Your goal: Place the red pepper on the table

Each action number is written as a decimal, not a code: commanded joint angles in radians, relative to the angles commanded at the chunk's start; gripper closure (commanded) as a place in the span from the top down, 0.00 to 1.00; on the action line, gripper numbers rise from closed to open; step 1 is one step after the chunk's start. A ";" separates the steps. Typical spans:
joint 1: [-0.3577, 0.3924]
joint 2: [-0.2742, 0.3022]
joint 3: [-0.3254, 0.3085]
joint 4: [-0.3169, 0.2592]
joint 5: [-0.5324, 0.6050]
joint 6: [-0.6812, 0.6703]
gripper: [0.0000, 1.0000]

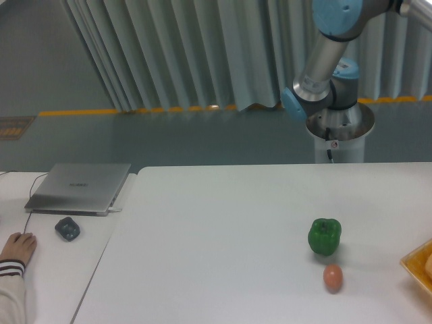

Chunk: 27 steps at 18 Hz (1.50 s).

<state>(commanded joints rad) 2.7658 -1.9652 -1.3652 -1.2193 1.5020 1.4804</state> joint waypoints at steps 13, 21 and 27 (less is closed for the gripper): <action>-0.233 0.042 -0.008 -0.016 -0.081 -0.558 0.46; -0.339 0.003 -0.063 0.104 -0.080 -0.784 0.48; -0.362 0.000 -0.139 0.096 -0.071 -0.790 0.49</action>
<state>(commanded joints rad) 2.4037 -1.9650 -1.5047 -1.1229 1.4312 0.6903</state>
